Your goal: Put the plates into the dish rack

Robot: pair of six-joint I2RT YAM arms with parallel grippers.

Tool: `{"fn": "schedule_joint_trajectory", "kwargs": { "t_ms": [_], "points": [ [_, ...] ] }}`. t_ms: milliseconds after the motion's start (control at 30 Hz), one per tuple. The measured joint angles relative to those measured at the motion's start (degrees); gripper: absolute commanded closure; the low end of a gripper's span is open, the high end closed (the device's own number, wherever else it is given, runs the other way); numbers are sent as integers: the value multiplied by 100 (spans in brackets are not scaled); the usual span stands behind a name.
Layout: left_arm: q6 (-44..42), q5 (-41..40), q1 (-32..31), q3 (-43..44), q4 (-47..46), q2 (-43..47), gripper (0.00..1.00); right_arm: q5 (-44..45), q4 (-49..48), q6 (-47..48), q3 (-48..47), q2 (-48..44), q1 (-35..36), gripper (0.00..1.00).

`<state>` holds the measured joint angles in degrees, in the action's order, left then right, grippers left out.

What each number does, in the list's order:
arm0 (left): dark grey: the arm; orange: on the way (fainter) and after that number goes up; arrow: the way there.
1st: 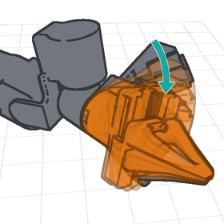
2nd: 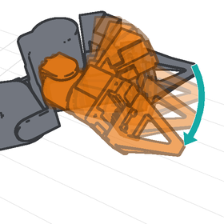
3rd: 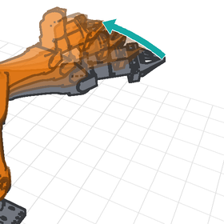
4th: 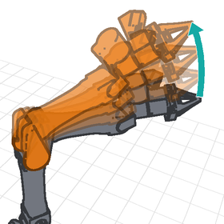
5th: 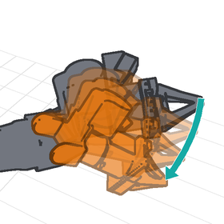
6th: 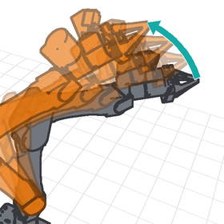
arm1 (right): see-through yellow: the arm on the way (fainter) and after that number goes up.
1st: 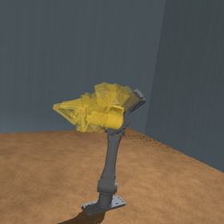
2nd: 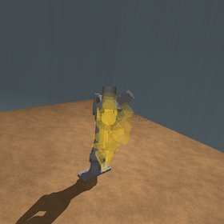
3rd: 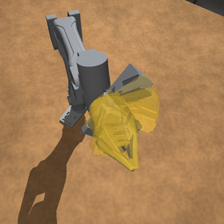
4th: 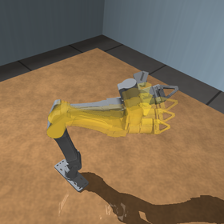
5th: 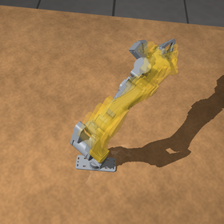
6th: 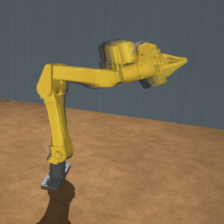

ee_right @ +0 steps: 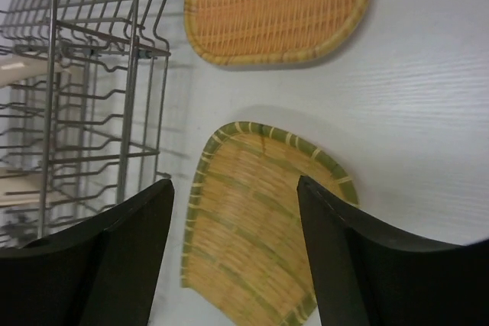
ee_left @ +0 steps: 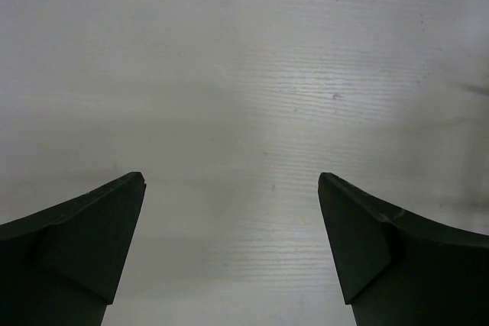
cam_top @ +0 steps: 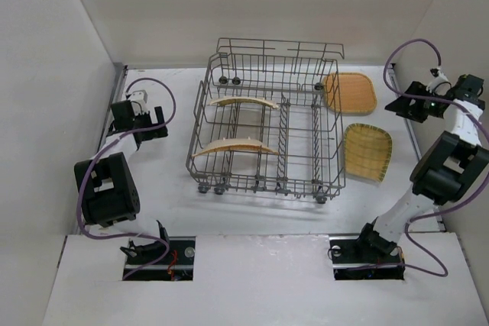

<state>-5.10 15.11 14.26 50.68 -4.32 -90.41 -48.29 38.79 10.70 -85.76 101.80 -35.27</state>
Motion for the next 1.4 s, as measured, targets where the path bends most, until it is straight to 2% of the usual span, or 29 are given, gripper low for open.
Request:
{"fn": "schedule_joint_trajectory", "kwargs": {
  "t_ms": [167, 533, 733, 1200, 1400],
  "points": [
    [0, 17, 4, -31, -9, 315, 0, -205, 420, -680, -754, 1019, 85, 36],
    [-39, 92, 11, -28, 442, 831, 0, -299, 597, -1615, -1952, 2575, 273, 32],
    [-101, 81, 11, 94, 796, 887, 0, -96, 586, -1786, -2361, 3010, 367, 36],
    [-323, -22, -33, 529, 1364, 887, 0, 153, 564, -2376, -3482, 4013, 560, 38],
    [-409, -44, -39, 625, 1543, 887, 0, 35, 514, -2662, -3853, 4284, 662, 45]
  ]
}}
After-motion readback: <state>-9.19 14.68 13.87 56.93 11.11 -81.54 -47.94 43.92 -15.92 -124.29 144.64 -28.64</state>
